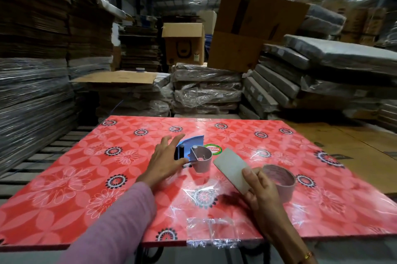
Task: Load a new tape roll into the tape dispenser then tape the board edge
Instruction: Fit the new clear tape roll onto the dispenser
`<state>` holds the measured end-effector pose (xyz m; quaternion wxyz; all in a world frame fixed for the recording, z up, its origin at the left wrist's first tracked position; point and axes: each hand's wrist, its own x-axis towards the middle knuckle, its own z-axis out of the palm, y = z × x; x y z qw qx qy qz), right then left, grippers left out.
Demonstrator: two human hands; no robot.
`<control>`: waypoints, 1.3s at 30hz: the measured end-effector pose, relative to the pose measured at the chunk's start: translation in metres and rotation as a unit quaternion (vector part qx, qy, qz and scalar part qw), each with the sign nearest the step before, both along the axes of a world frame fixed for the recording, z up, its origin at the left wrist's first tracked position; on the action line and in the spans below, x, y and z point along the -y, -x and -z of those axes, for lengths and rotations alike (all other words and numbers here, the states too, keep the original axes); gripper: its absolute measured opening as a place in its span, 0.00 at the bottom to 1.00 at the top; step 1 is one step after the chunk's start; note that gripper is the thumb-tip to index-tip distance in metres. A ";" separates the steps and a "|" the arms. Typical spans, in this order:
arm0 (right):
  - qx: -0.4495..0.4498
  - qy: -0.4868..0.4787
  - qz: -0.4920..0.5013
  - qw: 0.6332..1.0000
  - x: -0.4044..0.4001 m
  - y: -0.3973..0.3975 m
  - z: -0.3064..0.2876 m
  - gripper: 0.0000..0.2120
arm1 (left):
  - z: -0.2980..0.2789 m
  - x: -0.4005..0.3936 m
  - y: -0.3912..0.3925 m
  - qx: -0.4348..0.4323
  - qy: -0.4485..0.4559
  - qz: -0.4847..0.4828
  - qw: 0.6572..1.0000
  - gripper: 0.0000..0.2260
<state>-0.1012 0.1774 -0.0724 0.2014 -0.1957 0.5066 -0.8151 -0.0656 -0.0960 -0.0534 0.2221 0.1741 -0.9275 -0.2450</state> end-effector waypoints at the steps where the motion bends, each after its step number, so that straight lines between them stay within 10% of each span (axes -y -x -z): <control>1: 0.000 -0.003 0.003 1.000 0.000 0.000 0.000 0.23 | 0.002 0.004 0.001 0.007 0.003 0.022 1.000 0.30; 31: -0.335 -0.218 -0.100 0.911 0.034 0.015 -0.022 0.19 | 0.023 -0.038 -0.103 -0.082 0.023 0.064 0.994 0.19; 39: -0.437 -0.308 0.029 0.845 0.036 0.006 -0.005 0.23 | 0.023 -0.040 -0.105 -0.089 0.029 0.067 0.993 0.20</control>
